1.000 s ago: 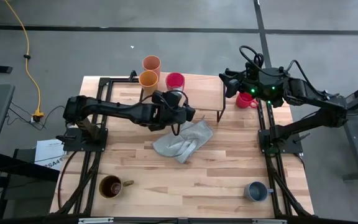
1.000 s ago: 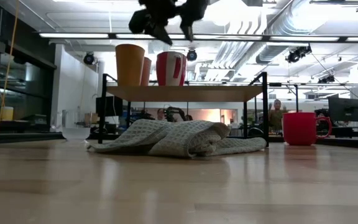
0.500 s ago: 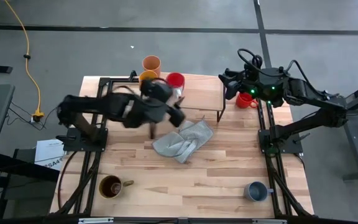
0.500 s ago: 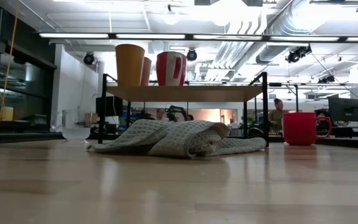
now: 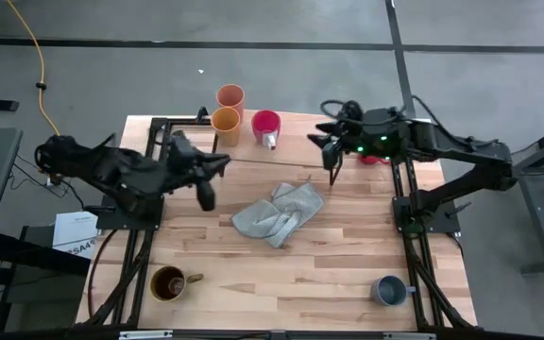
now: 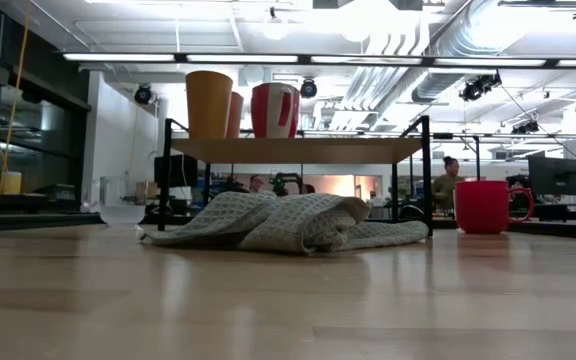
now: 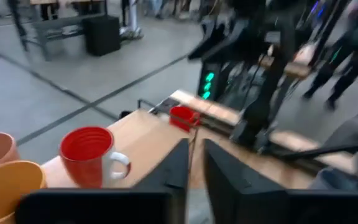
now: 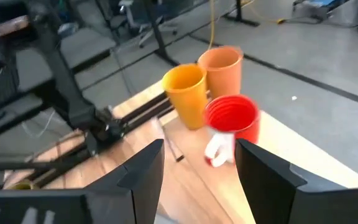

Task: Stack small to large cups/mugs on shelf
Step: Adjust the red mug on the shelf

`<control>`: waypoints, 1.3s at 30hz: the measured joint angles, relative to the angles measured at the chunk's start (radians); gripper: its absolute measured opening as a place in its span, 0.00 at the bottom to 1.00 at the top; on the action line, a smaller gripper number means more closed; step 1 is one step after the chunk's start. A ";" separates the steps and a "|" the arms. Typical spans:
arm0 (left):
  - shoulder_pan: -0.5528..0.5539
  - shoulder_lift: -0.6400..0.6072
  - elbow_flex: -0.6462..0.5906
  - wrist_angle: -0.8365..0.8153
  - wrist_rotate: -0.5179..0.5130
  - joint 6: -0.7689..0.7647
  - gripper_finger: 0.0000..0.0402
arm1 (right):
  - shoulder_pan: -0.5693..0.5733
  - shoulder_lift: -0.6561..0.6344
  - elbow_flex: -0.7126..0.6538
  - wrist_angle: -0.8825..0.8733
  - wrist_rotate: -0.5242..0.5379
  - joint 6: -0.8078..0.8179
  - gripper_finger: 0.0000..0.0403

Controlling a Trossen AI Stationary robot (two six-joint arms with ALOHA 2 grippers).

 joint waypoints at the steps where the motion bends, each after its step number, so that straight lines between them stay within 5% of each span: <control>1: -0.004 -0.043 -0.061 0.064 0.007 0.017 0.03 | 0.000 0.015 0.000 0.008 -0.011 -0.003 0.47; 11: 0.002 -0.430 -0.517 0.691 0.324 0.306 0.01 | 0.000 0.121 0.000 0.142 -0.061 -0.066 0.47; 15: 0.042 -0.544 -0.639 0.819 0.416 0.312 0.01 | 0.000 0.135 0.000 0.168 -0.073 -0.096 0.47; 33: 0.056 -0.568 -0.680 0.820 0.429 0.242 0.00 | 0.000 0.140 0.000 0.177 -0.133 -0.112 0.46; 39: 0.056 -0.567 -0.680 0.820 0.415 0.236 0.00 | -0.019 0.245 0.000 0.182 -0.134 -0.112 0.28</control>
